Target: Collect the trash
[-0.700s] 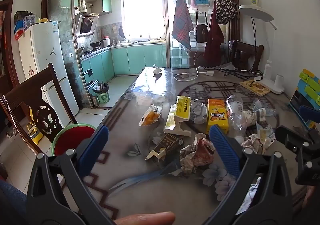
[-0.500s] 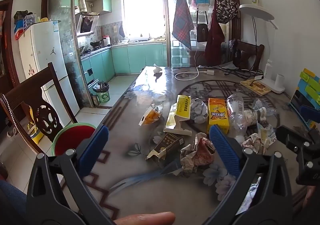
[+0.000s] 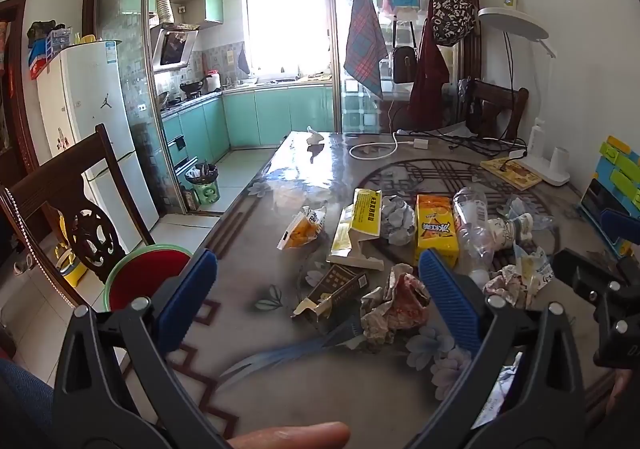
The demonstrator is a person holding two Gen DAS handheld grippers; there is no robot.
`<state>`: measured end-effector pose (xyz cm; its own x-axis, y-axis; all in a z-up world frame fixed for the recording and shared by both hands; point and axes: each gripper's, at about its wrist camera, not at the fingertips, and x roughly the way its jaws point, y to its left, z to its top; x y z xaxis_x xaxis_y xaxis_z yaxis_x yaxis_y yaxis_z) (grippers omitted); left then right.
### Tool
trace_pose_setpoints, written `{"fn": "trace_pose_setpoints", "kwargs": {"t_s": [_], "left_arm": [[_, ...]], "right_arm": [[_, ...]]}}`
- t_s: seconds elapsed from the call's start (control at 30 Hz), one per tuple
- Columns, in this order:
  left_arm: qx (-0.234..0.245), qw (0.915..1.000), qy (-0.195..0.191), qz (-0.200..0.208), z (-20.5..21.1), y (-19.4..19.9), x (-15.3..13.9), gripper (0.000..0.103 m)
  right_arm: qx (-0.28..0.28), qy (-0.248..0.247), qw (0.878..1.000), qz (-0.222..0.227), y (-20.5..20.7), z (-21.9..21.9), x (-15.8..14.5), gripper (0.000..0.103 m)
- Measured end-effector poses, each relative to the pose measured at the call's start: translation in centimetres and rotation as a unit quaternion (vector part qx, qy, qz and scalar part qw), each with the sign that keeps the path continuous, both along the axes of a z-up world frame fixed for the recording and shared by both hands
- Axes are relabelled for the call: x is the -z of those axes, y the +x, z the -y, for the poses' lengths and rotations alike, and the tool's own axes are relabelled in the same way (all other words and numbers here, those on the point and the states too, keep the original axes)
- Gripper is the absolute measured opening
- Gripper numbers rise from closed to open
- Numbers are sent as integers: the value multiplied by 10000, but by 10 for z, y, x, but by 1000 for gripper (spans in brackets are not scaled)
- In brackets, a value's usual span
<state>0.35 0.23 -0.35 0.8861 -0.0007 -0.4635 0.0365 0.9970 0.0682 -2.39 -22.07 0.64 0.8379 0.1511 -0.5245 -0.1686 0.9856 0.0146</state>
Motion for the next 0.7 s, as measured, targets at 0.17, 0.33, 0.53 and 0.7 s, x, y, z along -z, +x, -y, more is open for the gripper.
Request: {"fn": "trace_pose_setpoints", "kwargs": {"t_s": [0.17, 0.33, 0.53, 0.7], "left_arm": [[-3, 10000, 1, -2, 0, 0, 0, 100], [1, 10000, 8, 12, 1, 0, 3, 100], [-3, 10000, 13, -1, 3, 0, 3, 100], [2, 10000, 6, -8, 3, 0, 3, 100]], "right_arm": [[6, 4, 10000, 0, 0, 0, 0, 97], [2, 4, 10000, 0, -1, 0, 0, 97], [12, 14, 10000, -5, 0, 0, 0, 97], [6, 14, 10000, -10, 0, -1, 1, 97]]}}
